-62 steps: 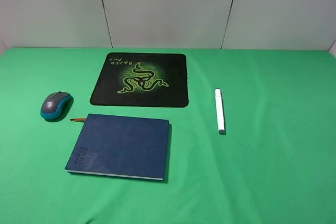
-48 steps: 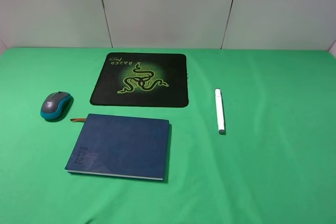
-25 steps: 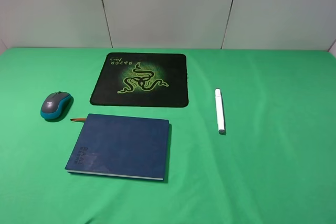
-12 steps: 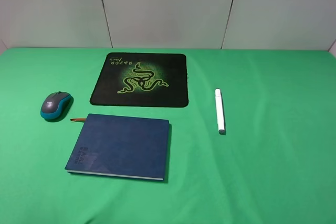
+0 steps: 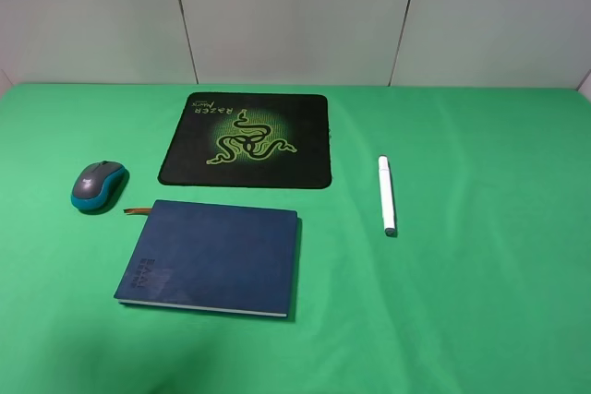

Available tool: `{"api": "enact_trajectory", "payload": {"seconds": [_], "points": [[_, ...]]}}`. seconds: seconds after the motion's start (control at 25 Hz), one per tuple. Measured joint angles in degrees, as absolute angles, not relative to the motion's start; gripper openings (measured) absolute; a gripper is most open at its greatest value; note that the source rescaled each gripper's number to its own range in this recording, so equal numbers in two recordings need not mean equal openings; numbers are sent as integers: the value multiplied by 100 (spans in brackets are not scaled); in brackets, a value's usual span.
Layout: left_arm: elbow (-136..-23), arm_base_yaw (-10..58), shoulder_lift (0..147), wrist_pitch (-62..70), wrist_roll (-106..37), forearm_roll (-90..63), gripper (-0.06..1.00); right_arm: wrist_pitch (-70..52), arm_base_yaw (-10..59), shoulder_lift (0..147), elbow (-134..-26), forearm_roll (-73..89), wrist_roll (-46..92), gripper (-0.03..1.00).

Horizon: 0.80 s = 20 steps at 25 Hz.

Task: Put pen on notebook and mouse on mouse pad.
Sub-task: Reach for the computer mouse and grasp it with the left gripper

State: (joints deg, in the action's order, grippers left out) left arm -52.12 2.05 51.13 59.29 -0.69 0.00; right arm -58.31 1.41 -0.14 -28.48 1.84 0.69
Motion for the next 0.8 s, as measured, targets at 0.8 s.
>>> {"api": "enact_trajectory", "payload": {"seconds": [0.8], "points": [[-5488,193,8296,4365,238,149,100,-5831,141,-14,-2848,184,69,100]]}}
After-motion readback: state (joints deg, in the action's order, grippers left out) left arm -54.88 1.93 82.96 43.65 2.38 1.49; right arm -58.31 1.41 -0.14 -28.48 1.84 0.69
